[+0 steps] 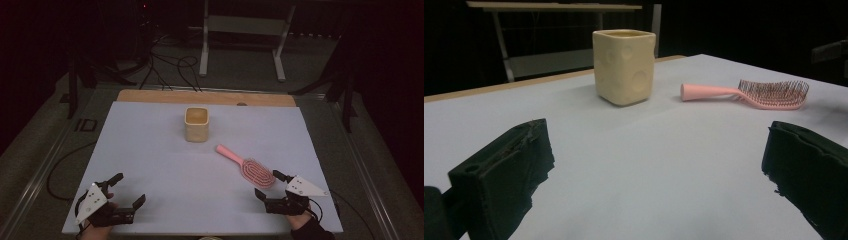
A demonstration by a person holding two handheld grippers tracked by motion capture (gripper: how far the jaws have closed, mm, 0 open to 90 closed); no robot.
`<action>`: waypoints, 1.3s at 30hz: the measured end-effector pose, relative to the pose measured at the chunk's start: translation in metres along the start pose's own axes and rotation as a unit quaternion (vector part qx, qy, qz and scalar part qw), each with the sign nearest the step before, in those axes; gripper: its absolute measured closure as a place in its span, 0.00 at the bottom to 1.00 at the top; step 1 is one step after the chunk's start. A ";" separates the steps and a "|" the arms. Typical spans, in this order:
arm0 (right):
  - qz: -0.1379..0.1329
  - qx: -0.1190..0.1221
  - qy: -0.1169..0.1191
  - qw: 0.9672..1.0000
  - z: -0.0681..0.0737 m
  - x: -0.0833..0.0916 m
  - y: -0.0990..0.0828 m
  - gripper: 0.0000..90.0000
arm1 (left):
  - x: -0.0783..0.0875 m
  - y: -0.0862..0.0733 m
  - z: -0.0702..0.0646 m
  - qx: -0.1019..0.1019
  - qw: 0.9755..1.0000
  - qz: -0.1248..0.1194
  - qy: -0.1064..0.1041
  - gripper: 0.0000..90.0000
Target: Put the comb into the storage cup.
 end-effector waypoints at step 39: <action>0.021 0.006 0.022 1.000 -0.001 -0.009 0.077 0.10 | 0.003 0.001 -0.003 0.002 1.000 -0.006 -0.009 0.00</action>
Point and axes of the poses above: each handheld gripper's, and its own axes: x roughly backward along the jaws, y roughly out of its top, z roughly to its left, the point moved 4 cm from there along -x, roughly forward along the jaws, and after that the axes turned 15 degrees about y, right-handed, at the moved point
